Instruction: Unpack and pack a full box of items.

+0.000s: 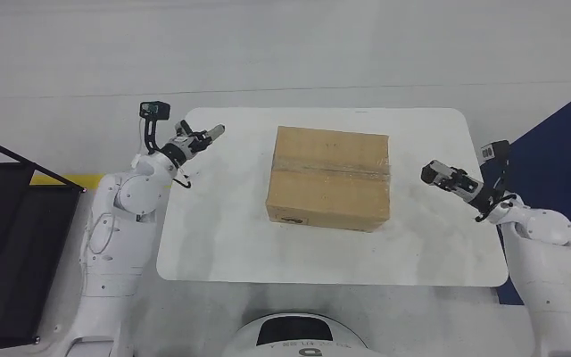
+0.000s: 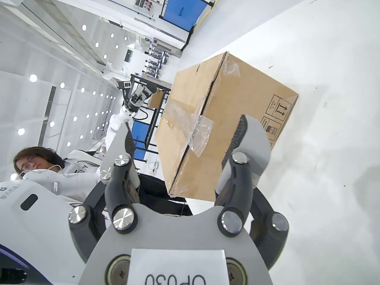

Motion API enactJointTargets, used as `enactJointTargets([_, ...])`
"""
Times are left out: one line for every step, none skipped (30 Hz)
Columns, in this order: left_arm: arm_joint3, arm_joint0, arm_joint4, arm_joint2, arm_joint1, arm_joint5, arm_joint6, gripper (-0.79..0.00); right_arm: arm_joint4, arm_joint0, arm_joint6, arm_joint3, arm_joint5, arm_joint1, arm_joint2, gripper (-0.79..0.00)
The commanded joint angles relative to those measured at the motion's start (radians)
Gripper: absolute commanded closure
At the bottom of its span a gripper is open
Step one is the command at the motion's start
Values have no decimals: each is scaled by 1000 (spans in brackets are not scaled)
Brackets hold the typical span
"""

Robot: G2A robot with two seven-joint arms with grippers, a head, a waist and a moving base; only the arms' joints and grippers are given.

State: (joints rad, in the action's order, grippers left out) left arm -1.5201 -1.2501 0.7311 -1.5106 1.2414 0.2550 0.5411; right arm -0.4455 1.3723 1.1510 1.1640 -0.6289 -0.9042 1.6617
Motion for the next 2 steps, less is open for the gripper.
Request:
enactJointTargets([0, 0, 0, 0, 0, 0, 0, -784, 0, 0, 0, 0, 0, 0, 0, -701])
enactJointTargets([0, 0, 0, 0, 0, 0, 0, -784, 0, 0, 0, 0, 0, 0, 0, -726])
